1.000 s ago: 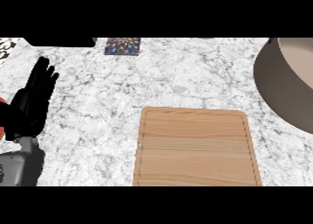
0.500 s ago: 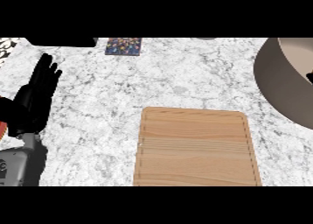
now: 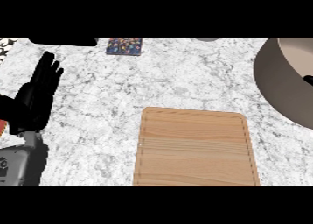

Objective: Pick the croissant from the cutting board and place it in the pot

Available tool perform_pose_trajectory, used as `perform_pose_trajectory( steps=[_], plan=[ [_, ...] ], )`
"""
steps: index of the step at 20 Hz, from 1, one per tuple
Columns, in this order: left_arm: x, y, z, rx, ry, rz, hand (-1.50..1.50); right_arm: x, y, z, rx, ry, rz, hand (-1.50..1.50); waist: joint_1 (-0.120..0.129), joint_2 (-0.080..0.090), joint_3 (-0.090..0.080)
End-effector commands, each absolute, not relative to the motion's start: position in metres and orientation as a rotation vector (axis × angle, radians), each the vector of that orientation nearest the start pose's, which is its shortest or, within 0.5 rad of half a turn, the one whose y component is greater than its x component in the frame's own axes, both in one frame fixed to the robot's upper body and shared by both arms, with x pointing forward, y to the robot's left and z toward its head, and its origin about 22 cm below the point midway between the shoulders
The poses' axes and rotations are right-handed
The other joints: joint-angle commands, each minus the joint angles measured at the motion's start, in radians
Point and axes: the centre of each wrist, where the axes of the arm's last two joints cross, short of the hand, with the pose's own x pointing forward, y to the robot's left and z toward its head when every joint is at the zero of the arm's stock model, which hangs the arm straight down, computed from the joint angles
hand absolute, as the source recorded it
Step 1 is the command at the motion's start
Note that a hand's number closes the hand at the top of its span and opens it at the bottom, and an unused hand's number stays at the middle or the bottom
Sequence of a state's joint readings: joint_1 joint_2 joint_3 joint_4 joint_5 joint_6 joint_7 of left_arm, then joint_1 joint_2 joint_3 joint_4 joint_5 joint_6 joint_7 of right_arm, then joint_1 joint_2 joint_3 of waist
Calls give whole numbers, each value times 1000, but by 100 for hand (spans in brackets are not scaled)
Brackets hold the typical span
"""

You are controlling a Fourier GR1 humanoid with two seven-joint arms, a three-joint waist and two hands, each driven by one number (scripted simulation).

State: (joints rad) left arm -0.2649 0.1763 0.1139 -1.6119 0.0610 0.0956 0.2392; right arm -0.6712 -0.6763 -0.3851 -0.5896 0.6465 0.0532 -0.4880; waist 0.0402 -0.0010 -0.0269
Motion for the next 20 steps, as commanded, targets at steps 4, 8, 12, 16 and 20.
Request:
perform_pose_trajectory(
  steps=[4,8,12,16,20],
  plan=[
    [290,270,86,152,-1632,65,0,357,-461,75,-552,-1708,372,-150,6,15,32],
    [290,259,93,160,-1621,38,0,355,-475,84,-462,-1769,213,-150,7,16,33],
    [291,276,91,177,-1632,52,0,342,-502,99,-386,-1805,94,-150,1,20,32],
    [292,269,92,162,-1625,46,0,317,-538,119,-404,-1796,64,-150,7,24,33],
    [294,272,90,164,-1638,43,0,289,-559,110,-358,-1796,78,-150,1,25,34]
  ],
)
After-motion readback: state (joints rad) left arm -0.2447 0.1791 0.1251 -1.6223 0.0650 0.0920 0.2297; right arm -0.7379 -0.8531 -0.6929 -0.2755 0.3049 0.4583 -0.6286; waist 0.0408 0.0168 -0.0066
